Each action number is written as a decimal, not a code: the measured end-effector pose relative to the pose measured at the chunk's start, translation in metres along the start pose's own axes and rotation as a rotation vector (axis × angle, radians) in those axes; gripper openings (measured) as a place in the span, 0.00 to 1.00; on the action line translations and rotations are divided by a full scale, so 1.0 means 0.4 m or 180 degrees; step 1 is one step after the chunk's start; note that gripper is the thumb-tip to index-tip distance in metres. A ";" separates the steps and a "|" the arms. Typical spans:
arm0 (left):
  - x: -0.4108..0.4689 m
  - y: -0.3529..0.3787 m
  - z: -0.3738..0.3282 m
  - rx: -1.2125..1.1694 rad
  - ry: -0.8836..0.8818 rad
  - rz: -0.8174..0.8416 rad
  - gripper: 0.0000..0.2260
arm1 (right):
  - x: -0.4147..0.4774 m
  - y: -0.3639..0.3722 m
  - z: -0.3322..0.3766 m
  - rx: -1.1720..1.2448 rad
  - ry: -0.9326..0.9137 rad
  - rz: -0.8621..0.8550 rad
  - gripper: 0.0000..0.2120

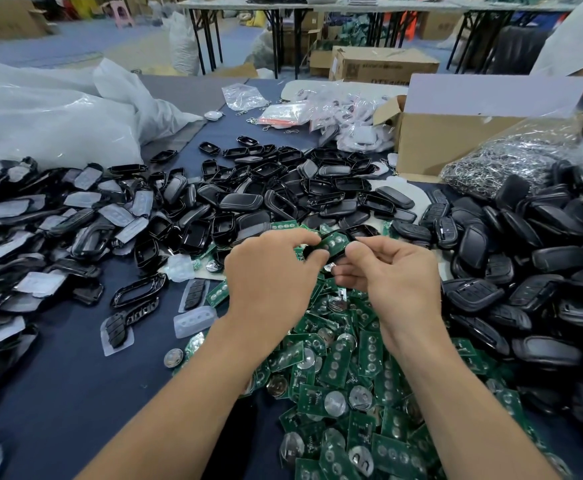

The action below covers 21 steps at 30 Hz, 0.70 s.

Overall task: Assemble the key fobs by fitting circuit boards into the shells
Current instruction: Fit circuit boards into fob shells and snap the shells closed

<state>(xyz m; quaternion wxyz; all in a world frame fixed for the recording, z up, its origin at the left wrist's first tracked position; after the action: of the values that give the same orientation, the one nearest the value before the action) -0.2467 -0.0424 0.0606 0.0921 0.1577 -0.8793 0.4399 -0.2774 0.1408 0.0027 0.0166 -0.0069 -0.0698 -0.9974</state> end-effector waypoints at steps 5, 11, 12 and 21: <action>0.013 0.031 0.040 -0.0295 -0.0407 0.0394 0.08 | 0.002 -0.003 -0.005 -0.0349 -0.0057 -0.0026 0.07; 0.024 0.069 0.054 -0.0878 -0.0310 0.0696 0.11 | 0.012 -0.011 -0.007 -0.0424 -0.0035 -0.0011 0.07; 0.029 0.069 0.059 -0.1069 -0.0287 0.0749 0.10 | 0.011 -0.013 -0.004 -0.0463 -0.0029 -0.0020 0.07; 0.039 0.072 0.071 -0.1586 -0.0207 0.1014 0.08 | -0.011 0.029 0.066 -0.1613 -0.0591 0.0278 0.12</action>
<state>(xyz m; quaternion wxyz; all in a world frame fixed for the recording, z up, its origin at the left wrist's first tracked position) -0.2724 -0.0520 0.0269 0.0296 0.0044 -0.9763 0.2141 -0.2721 0.1332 0.0304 0.0509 -0.1053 0.1812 -0.9765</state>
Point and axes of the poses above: each hand's wrist, its own x-axis towards the middle knuckle, its own y-axis out of the palm, z = x × y, the point moved 10 cm from there along x, towards the middle knuckle, and after that the axes turned 10 degrees about z, right-handed, at the moved point
